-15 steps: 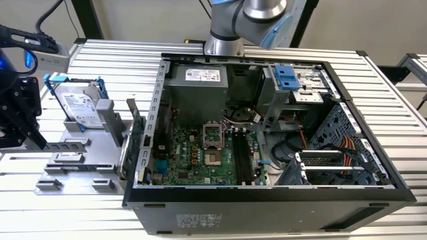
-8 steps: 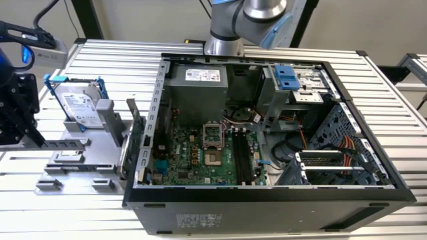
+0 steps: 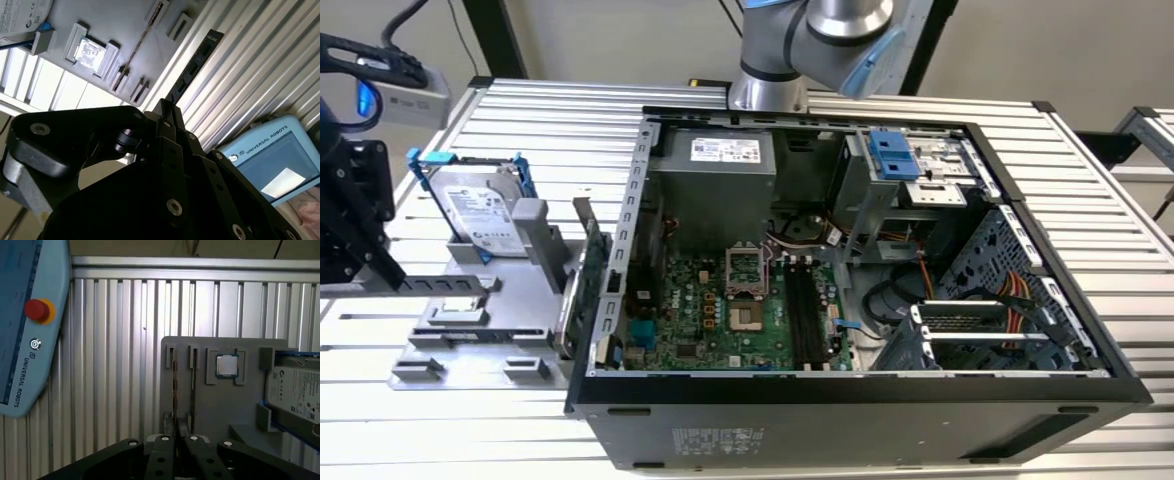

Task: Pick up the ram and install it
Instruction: 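Pick up the ram and move it above insertion slot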

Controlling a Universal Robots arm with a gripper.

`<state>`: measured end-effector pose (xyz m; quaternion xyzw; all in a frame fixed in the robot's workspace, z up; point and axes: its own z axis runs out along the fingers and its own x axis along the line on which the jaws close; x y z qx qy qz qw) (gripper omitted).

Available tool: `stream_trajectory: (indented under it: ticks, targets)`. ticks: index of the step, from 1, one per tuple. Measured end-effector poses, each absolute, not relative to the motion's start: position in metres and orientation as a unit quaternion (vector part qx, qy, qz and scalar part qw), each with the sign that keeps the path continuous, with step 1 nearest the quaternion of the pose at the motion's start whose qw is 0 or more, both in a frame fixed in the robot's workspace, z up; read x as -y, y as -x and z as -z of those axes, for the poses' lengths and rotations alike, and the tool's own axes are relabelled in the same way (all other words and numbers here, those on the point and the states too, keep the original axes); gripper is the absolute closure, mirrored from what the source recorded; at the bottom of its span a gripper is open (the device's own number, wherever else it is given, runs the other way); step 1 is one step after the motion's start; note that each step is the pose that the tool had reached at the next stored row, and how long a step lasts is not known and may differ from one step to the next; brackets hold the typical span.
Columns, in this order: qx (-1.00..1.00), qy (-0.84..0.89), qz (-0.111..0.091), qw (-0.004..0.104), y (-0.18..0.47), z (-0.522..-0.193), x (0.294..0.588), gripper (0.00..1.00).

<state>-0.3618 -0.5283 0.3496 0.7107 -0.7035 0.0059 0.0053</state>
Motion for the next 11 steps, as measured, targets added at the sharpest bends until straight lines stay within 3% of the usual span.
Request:
stream_trajectory:
  ticks: [11]
  targets:
    - [0.704,-0.711,-0.006,0.005,0.3619,-0.3571,0.5282,1.00]
